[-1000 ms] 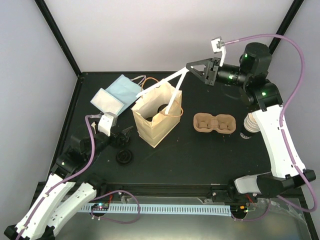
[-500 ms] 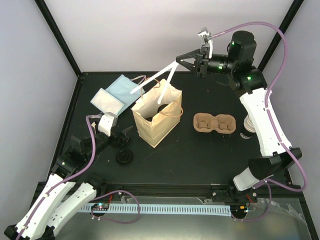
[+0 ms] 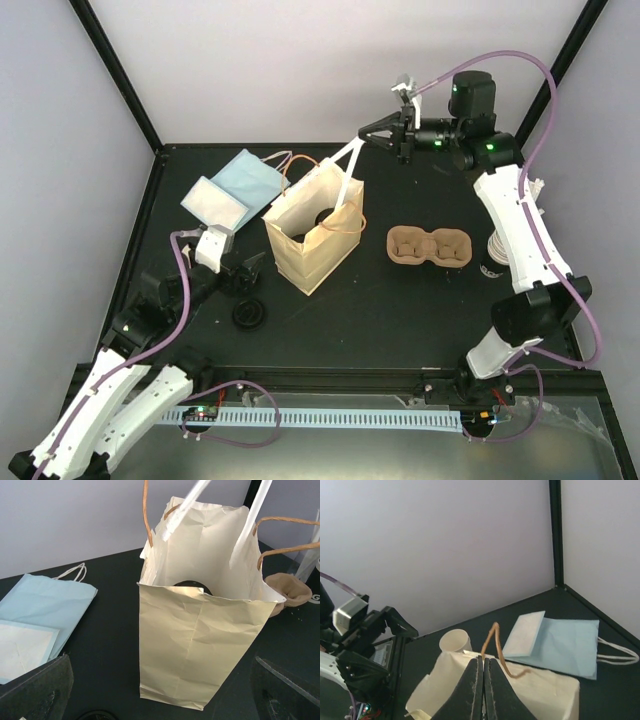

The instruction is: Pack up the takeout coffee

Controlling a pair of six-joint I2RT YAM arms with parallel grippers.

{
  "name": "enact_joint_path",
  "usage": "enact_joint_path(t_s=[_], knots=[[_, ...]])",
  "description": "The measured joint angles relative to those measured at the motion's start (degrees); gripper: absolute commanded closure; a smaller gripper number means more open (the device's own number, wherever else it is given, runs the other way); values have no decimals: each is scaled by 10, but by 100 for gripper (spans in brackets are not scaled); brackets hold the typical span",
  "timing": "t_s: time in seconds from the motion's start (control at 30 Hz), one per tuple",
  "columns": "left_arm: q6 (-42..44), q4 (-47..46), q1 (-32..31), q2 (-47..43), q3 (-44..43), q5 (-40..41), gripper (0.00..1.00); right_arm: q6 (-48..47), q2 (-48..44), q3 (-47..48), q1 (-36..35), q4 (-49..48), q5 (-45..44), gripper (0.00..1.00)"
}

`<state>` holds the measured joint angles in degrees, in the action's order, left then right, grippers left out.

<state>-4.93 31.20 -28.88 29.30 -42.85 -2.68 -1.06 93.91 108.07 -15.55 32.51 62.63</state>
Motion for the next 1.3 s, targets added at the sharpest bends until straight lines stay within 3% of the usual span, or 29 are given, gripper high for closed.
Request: enact_joint_path(t_s=[0.43,0.63,0.8,0.83,0.9,0.93,1.0,1.1,1.3], knots=[[0,-1,0,-4,0,2,1,-41,-12,-43,10,32,4,97],[0,-1,0,-4,0,2,1,-100,27,39,-50,131,-52,91],[0,-1,0,-4,0,2,1,-122,38,58,-70,175,-91,66],[0,-1,0,-4,0,2,1,-119,38,60,-70,179,-99,55],[0,-1,0,-3,0,2,1,-117,38,67,-70,188,-117,23],[0,-1,0,-3,0,2,1,-113,37,71,-70,190,-128,14],[0,-1,0,-3,0,2,1,-102,32,74,-72,189,-151,5],[0,-1,0,-2,0,2,1,-81,17,74,-73,187,-198,1],[0,-1,0,1,0,3,1,-20,-69,9,-73,125,-322,0]])
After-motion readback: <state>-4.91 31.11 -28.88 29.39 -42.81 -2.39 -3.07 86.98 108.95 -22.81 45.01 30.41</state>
